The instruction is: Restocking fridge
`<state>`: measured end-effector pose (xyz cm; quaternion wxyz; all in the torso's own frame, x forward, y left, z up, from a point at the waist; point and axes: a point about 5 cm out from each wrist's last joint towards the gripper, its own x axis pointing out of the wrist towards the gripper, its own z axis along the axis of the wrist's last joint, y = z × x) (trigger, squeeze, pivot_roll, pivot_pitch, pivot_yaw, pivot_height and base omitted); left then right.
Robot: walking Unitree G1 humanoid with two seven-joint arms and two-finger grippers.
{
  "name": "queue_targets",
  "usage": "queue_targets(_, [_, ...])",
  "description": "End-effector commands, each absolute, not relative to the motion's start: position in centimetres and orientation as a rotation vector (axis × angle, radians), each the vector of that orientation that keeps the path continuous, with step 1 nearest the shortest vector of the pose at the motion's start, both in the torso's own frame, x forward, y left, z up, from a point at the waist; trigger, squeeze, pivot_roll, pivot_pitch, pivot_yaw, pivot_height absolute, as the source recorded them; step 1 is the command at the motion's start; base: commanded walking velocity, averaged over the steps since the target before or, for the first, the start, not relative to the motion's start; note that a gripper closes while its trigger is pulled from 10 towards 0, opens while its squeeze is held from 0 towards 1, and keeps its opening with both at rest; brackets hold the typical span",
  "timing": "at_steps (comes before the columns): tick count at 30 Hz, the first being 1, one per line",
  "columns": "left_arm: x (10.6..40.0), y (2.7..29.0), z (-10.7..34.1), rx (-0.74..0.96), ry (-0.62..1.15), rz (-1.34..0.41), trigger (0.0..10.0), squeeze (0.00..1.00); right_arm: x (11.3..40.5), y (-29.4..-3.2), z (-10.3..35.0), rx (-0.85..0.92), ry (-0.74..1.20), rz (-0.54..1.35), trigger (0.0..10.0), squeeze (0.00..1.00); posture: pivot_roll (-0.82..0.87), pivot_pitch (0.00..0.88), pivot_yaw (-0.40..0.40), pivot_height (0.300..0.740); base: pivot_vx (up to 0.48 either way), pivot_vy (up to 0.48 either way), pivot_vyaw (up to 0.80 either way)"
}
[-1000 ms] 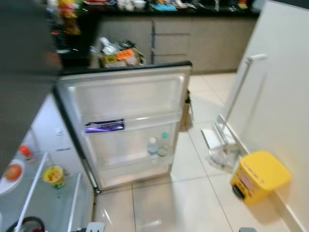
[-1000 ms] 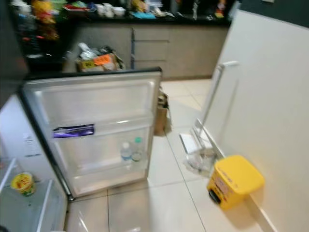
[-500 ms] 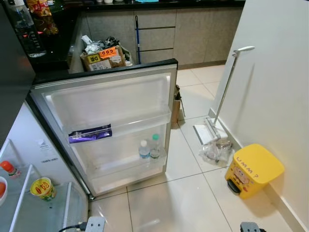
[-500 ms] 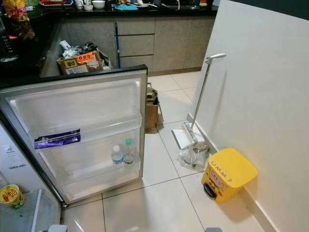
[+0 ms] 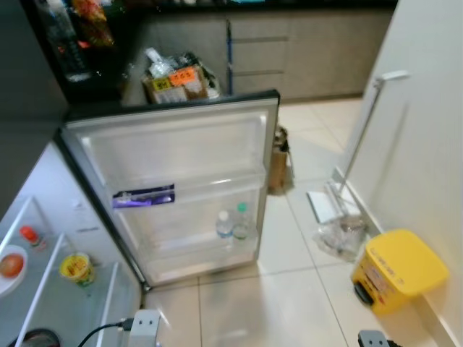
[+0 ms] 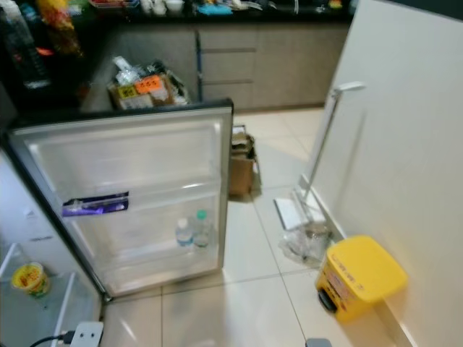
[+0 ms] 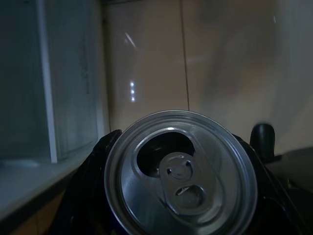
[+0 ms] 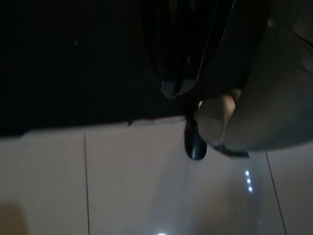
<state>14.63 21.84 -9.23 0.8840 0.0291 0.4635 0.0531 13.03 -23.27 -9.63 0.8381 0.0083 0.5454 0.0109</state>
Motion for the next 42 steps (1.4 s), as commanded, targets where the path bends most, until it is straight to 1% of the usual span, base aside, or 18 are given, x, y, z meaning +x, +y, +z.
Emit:
queue_targets(1, [14.0,21.84,-9.47,0.056,0.982,0.123,10.0,0.0,12.59,-22.89,-9.86,0.016,1.164,0.04,10.0,0.0,-0.09,0.0,-0.015,0.74,0.0,-0.416,0.0])
queue_targets(8, [14.25,21.86,-9.36,0.059,0.972,0.127,10.0,0.0,12.54,-22.72,-9.91,0.012,1.167,0.047,10.0,0.0,-0.09,0.0,-0.011,0.74,0.0,-0.377,0.0])
queue_targets(18, [14.43,22.08,-9.26,0.049,0.964,0.172,10.0,0.0,12.51,-22.74,-9.91,0.01,1.167,0.051,10.0,0.0,-0.09,0.0,-0.011,0.74,0.0,0.0,0.0])
queue_targets(23, [14.57,22.12,-9.19,0.057,0.962,0.162,10.0,0.0,12.44,-22.74,-9.94,-0.01,1.174,0.059,10.0,0.0,-0.09,0.0,-0.011,0.74,0.0,0.0,0.0])
queue_targets(33, [14.89,21.79,-9.13,0.05,0.952,0.153,10.0,0.0,12.34,-22.48,-10.03,-0.01,1.177,0.068,10.0,0.0,-0.09,0.0,-0.007,0.74,0.339,0.0,0.0])
queue_targets(42, [14.54,22.03,-9.22,0.054,0.964,0.152,10.0,0.0,12.24,-22.57,-10.04,-0.014,1.178,0.069,10.0,0.0,-0.09,0.0,-0.007,0.74,0.385,0.0,0.0])
